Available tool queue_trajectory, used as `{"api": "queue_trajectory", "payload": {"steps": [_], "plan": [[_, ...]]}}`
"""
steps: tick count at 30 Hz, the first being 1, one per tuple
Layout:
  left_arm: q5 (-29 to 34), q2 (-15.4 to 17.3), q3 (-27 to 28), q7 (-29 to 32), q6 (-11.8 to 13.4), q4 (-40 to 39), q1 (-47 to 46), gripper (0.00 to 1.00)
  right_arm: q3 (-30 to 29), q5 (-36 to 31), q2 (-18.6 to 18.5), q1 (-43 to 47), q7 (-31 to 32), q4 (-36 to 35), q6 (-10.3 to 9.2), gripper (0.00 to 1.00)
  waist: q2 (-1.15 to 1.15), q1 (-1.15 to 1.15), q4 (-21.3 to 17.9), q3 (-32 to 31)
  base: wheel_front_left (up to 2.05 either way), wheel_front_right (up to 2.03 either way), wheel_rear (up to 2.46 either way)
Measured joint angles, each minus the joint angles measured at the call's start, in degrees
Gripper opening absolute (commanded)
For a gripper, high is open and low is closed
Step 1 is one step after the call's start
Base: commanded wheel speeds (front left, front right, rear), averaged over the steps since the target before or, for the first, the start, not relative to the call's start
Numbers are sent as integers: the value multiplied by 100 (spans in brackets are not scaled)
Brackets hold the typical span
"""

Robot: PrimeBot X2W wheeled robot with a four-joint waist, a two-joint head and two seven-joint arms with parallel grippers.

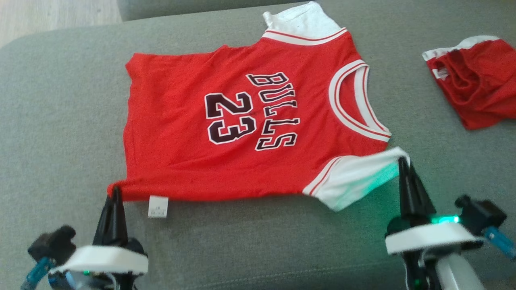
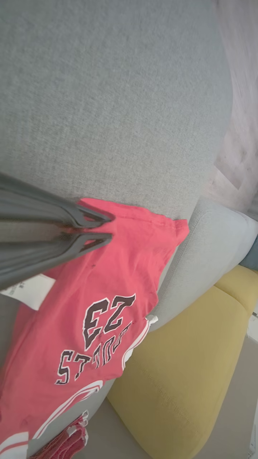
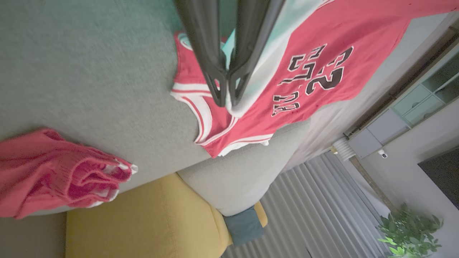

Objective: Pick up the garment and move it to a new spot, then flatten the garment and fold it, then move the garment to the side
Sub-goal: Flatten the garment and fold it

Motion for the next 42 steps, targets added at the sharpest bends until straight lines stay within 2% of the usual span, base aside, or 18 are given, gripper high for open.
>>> {"api": "queue_trajectory", "payload": {"steps": [6,13,23,24,26,27,28,29,38,42], "plan": [[-21,-24,2,-7,-42,415,-782,0,-127,422,-1,-912,-246,424,0,0,0,0,96,193,0,0,0],[196,-35,-56,-8,46,1272,-1763,0,-127,587,-4,-2057,-356,1511,0,0,0,0,186,532,0,0,0],[344,-67,-55,-8,51,1670,-2282,0,37,318,-14,-3120,-363,2762,0,0,0,0,272,803,0,0,0],[361,-76,-57,-8,49,1669,-2281,6,42,280,-15,-3218,-363,2921,0,0,0,0,286,811,0,0,0],[399,-92,-64,-8,7,1640,-2280,63,42,214,-24,-3424,-361,3303,0,0,0,0,325,820,0,0,0],[400,-98,-71,-8,5,1599,-2280,100,38,189,-29,-3525,-363,3502,0,15,0,0,346,820,0,0,0],[400,-101,-76,-9,5,1537,-2278,100,37,186,-31,-3623,-363,3690,0,45,0,0,368,821,0,0,0],[400,-102,-81,-9,5,1473,-2277,100,48,183,-35,-3728,-363,3899,0,100,0,0,390,819,0,0,0],[326,-113,-188,-35,10,902,-2059,100,-36,16,-48,-4545,-361,4953,0,100,0,0,563,812,0,0,0],[265,-112,-232,-43,36,720,-1773,100,-286,-125,-56,-4794,-361,5065,0,100,0,0,626,795,0,0,0]]}}
